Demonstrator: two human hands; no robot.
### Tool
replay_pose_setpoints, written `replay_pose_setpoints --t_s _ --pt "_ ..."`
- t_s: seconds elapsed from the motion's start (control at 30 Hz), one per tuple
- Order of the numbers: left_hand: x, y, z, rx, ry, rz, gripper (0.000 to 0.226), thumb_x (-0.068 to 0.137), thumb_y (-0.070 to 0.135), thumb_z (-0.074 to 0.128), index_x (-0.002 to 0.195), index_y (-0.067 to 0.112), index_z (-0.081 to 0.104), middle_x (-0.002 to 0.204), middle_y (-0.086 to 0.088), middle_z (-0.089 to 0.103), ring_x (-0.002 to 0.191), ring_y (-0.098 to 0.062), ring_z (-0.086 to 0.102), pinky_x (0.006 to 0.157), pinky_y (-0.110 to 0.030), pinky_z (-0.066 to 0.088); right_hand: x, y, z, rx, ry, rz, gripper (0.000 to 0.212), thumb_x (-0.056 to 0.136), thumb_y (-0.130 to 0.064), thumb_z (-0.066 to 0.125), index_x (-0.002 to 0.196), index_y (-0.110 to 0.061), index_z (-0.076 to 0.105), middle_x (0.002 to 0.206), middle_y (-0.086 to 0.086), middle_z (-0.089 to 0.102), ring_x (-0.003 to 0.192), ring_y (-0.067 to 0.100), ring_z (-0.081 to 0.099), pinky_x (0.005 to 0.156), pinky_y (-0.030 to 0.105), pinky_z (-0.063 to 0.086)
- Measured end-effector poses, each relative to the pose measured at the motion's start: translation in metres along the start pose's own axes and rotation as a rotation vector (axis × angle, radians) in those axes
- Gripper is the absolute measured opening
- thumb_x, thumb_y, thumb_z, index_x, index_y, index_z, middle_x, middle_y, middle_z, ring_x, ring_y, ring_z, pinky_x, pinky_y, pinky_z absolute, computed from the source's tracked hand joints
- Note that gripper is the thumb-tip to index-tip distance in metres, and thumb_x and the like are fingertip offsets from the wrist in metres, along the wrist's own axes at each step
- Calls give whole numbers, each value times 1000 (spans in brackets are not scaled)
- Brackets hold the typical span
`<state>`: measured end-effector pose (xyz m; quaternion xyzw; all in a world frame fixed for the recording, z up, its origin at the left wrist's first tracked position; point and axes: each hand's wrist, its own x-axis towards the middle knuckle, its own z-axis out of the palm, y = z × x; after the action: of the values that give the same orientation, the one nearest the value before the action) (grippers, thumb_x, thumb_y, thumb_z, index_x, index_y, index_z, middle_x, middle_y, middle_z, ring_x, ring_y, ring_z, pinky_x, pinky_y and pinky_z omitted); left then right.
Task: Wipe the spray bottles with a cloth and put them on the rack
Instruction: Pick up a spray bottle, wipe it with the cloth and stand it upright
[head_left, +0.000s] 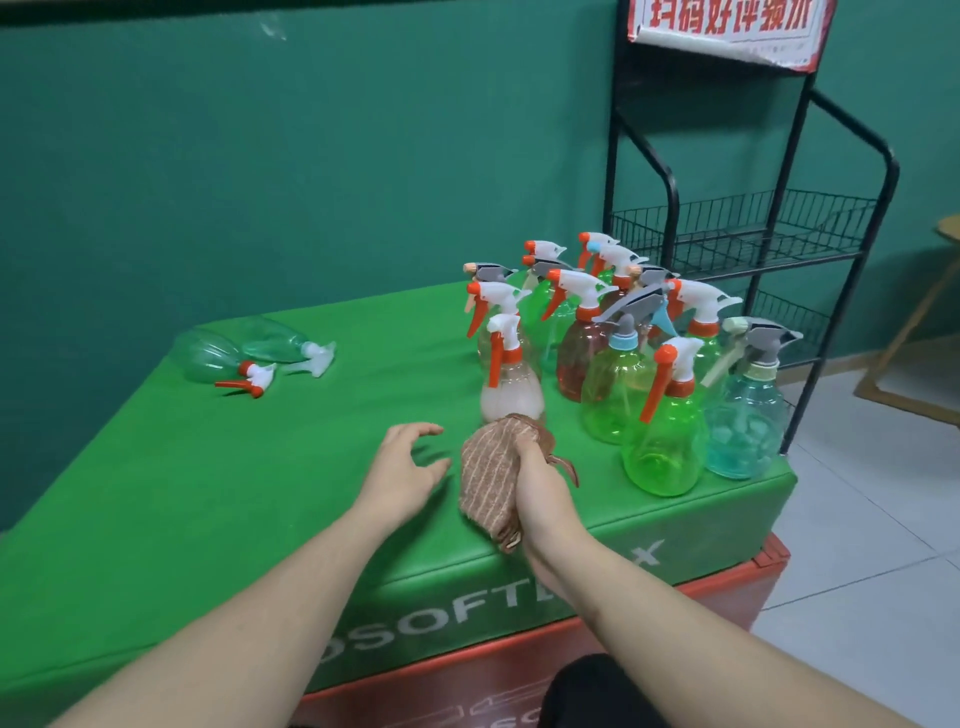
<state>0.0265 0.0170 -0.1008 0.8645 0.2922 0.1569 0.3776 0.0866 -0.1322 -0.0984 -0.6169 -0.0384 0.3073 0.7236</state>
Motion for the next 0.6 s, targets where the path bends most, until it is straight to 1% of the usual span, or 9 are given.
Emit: replay_pose_setpoints --t_s 0.1,0.17,0.27,0.33,0.4,0.43,0.5,0.53,0.6 --pt "0 -26 -26 36 28 8 31 96 15 70 127 18 65 130 3 52 130 -14 49 107 -20 27 3 4 32 -65 -40 17 42 105 -42 46 100 -9 72 86 0 79 89 20 73 87 35 55" --pt "2 -42 -46 55 48 1 29 97 15 69 126 19 65 136 0 55 124 -9 48 107 -20 28 10 6 55 -118 -50 21 38 102 -38 51 114 -6 68 95 4 78 91 21 73 89 36 56" --pt "10 -65 -74 71 72 -15 29 98 16 67 127 22 64 138 4 52 124 -8 46 108 -23 29 24 6 87 -173 -49 14 37 99 -35 54 119 -5 63 103 7 75 95 23 71 91 37 55" --pt "18 -80 -92 94 81 -17 32 99 16 67 130 21 63 139 5 51 123 -8 46 103 -19 29 36 5 108 -204 -41 7 34 99 -34 53 117 -6 61 104 9 73 96 24 70 95 39 54" --pt "30 -94 -108 117 84 -24 35 99 16 67 133 20 61 142 3 50 122 -14 52 98 -17 30 51 2 125 -236 -37 0 29 99 -33 52 106 -6 62 102 10 73 95 26 70 96 42 53" --pt "36 -100 -116 130 84 -30 37 99 16 67 135 20 60 143 3 49 123 -16 53 99 -17 31 60 3 133 -260 -34 -1 29 99 -33 52 103 -6 62 100 11 73 94 27 70 96 44 53" --pt "52 -114 -131 161 97 -33 41 99 16 66 138 21 57 148 2 46 134 -19 47 111 -25 29 81 3 148 -307 -28 -11 28 98 -34 50 97 -8 62 98 11 73 94 30 70 95 44 54" --pt "61 -120 -137 175 107 -32 43 98 15 66 140 21 56 150 1 45 139 -20 44 116 -28 27 91 2 156 -324 -26 -23 27 99 -33 49 94 -9 60 95 10 72 90 29 70 92 40 54" --pt "80 -134 -150 221 123 -18 48 98 11 65 143 21 54 153 1 43 143 -21 40 119 -32 25 111 -2 170 -356 -23 -45 26 100 -33 48 94 -10 59 89 8 69 83 27 67 83 36 52"
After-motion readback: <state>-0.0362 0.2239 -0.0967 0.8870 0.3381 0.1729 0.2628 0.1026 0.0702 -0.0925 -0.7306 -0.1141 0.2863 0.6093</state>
